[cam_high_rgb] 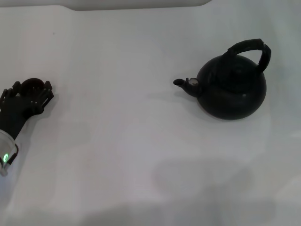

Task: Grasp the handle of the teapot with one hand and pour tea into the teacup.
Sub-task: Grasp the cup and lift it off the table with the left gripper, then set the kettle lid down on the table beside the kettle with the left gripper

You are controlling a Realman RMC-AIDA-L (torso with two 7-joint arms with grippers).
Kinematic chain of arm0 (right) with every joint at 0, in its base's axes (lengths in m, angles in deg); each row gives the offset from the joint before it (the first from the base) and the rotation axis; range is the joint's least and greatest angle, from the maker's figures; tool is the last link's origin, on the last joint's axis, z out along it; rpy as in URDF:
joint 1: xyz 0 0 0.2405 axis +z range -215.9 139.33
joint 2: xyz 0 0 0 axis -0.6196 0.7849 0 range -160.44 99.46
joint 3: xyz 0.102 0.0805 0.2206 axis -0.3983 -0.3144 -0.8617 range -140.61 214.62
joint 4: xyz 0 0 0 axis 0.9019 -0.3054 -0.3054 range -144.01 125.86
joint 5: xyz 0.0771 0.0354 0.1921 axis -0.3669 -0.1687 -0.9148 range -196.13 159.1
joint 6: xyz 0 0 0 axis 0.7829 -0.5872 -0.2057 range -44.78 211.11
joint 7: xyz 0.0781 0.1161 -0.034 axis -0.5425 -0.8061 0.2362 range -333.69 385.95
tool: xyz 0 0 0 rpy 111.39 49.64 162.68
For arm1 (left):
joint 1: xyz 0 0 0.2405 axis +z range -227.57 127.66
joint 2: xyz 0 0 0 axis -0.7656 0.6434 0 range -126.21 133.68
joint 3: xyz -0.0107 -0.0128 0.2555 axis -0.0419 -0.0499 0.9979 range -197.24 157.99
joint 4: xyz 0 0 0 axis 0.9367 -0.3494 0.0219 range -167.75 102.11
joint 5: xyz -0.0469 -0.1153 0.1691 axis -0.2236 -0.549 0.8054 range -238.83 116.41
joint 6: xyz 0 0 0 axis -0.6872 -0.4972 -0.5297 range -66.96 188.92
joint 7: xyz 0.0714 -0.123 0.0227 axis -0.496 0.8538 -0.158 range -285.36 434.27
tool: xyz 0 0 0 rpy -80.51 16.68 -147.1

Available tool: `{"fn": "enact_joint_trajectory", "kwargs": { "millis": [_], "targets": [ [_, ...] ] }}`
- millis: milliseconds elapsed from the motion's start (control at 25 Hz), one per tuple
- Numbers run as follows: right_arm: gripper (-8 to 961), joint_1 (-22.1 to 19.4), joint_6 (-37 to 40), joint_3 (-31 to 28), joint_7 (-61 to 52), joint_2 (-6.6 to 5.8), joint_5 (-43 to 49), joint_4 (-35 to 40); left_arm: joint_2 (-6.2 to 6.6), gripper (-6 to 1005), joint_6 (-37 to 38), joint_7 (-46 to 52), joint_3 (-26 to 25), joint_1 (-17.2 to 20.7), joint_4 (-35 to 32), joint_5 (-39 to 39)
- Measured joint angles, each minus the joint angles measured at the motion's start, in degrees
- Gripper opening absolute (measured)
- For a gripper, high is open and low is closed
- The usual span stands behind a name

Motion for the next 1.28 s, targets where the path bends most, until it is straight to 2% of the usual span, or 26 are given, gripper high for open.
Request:
{"fn": "enact_joint_trajectory", "kwargs": {
  "millis": [960,1280],
  "targets": [
    [864,0.0,0.04,-0.18,0.0,0.0,-0.06,0.01,-0.01,702,-0.48,0.31,0.31,-1.16,1.44,2.5],
    [864,0.0,0.04,-0.18,0.0,0.0,-0.01,0.01,-0.3,703,0.58,0.42,0.49,-5.67,4.67,13.59]
  ]
}}
